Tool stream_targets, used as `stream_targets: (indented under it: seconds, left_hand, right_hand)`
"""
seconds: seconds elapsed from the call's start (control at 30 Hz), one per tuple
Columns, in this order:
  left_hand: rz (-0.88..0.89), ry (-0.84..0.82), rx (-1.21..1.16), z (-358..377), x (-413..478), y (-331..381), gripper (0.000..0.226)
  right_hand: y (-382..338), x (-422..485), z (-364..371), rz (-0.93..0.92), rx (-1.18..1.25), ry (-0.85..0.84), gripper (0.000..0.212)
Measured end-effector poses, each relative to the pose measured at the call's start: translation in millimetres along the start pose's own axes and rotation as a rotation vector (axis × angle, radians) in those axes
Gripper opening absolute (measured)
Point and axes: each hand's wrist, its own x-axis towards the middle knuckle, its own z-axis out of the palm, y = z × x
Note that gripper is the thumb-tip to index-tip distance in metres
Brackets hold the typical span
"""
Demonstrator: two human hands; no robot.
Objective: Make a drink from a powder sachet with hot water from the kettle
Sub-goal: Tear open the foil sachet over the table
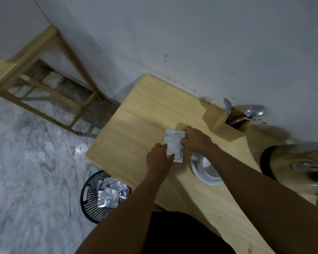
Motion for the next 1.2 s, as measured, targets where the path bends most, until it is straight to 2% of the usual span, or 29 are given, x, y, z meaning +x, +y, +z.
stream_targets:
  seconds: [0.07,0.2,0.33,0.47,0.57,0.67,0.73,0.87,1.03,1.2]
  left_hand:
    - [0.009,-0.004,-0.003,1,2,-2,0.051]
    - [0.03,-0.018,0.018,3,4,-7,0.052]
    - [0.038,-0.002,-0.003,0,5,-7,0.046]
    - [-0.02,0.133,-0.228,-17,11,-7,0.053]
    - [0.028,0.198,-0.481,-39,16,-7,0.062]
    - [0.139,0.08,-0.723,-66,17,-2,0.032]
    - [0.185,-0.015,-0.789,-81,15,6,0.018]
    - [0.261,-0.08,-0.732,-92,14,19,0.016]
    - [0.367,-0.191,-0.702,-100,3,42,0.017]
    - [0.452,-0.215,-0.61,-106,-5,58,0.021]
  right_hand:
    - [-2,4,4,0.04,0.035,-0.001,0.042]
    - [-7,3,7,0.078,0.109,0.109,0.017]
    - [-7,-2,3,0.032,0.192,0.148,0.013]
    - [-10,-21,-14,-0.065,0.389,0.133,0.017]
    - [-16,-47,-29,-0.114,0.56,0.144,0.017]
    - [-18,-70,-37,-0.117,0.718,0.156,0.013]
    - [-17,-83,-40,-0.098,0.796,0.167,0.012]
    - [-12,-101,-48,-0.1,0.818,0.224,0.021]
    - [-12,-117,-54,-0.188,0.757,0.336,0.012]
    - [-8,-130,-63,-0.226,0.656,0.378,0.01]
